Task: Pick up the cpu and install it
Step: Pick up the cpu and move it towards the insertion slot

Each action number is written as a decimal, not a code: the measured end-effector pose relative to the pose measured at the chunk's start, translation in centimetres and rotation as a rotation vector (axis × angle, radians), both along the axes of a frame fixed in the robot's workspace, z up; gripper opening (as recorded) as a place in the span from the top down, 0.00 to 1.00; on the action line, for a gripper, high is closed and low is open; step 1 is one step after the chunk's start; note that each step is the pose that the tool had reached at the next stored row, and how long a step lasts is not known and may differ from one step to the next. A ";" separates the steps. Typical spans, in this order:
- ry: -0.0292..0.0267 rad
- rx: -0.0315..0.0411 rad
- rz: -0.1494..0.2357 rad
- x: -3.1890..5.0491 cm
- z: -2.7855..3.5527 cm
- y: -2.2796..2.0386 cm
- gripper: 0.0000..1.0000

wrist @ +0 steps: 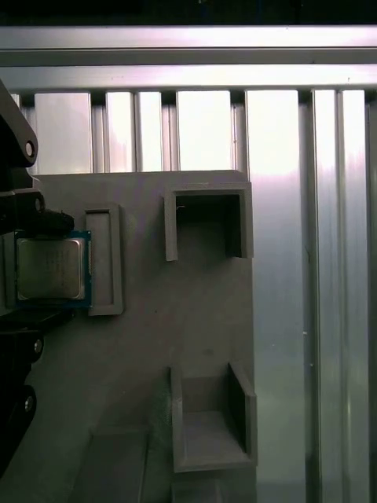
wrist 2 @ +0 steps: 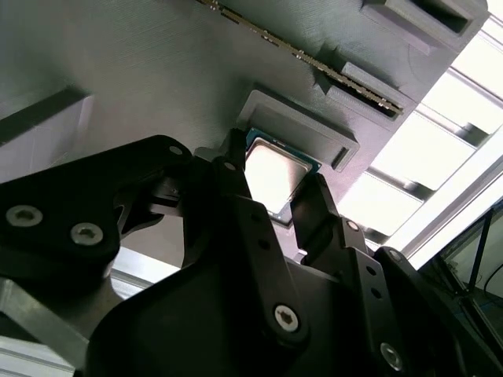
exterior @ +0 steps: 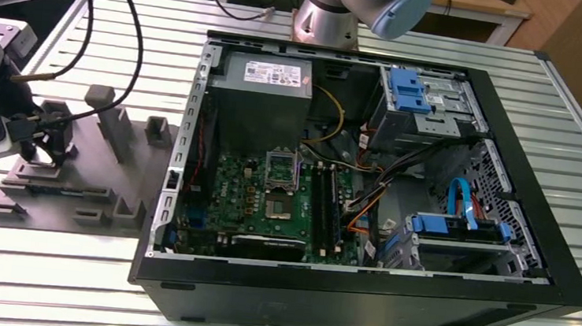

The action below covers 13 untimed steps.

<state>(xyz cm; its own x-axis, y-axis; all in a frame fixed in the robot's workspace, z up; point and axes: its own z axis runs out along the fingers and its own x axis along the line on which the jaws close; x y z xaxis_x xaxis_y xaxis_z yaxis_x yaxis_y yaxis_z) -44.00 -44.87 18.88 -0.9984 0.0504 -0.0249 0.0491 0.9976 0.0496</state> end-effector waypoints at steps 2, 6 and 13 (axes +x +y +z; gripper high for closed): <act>0.0003 -0.0002 0.000 0.00 0.07 0.00 0.53; 0.0001 -0.0001 0.000 0.00 0.56 0.00 0.53; 0.0000 0.0000 0.000 0.00 1.72 0.00 0.53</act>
